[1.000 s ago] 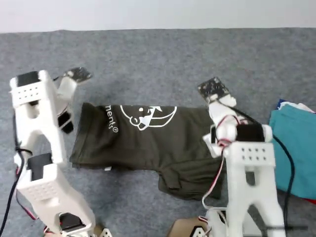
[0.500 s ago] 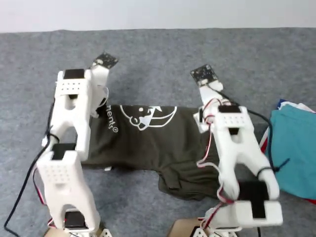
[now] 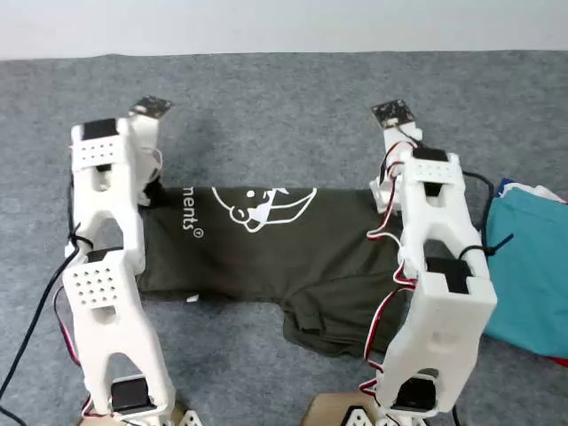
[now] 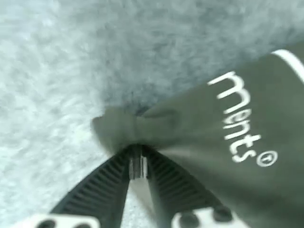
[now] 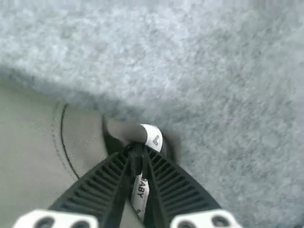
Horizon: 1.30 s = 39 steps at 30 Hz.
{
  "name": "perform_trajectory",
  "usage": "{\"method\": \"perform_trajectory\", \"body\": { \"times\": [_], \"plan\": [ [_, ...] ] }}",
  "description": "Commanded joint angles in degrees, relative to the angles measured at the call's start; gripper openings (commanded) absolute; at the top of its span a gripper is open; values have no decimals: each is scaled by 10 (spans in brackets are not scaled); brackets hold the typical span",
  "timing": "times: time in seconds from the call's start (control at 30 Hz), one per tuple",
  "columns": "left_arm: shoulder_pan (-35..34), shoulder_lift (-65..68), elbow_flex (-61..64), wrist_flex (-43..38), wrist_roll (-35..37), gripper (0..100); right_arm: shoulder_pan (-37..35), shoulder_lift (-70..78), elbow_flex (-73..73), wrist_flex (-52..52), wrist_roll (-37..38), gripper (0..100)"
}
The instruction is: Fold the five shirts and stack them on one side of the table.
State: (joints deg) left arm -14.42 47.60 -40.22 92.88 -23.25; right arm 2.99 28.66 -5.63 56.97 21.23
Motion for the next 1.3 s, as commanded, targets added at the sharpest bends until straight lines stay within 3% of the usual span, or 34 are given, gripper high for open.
{"method": "perform_trajectory", "body": {
  "times": [0.0, 0.3, 0.63, 0.97, 1.27],
  "plan": [
    [0, -9, -68, 34, 3, 15, 1, -8, -55, 14, 7, 10],
    [-3, -11, -192, 76, 6, 15, -5, -113, -72, 80, 7, 10],
    [35, -44, -196, 77, 31, 15, 7, -249, -72, 156, 5, 10],
    [219, -174, 32, 76, 64, 15, 100, -387, -70, 253, 4, 10],
    [411, -267, 180, 76, 54, 17, 283, -446, -70, 327, 5, 10]
  ]
}}
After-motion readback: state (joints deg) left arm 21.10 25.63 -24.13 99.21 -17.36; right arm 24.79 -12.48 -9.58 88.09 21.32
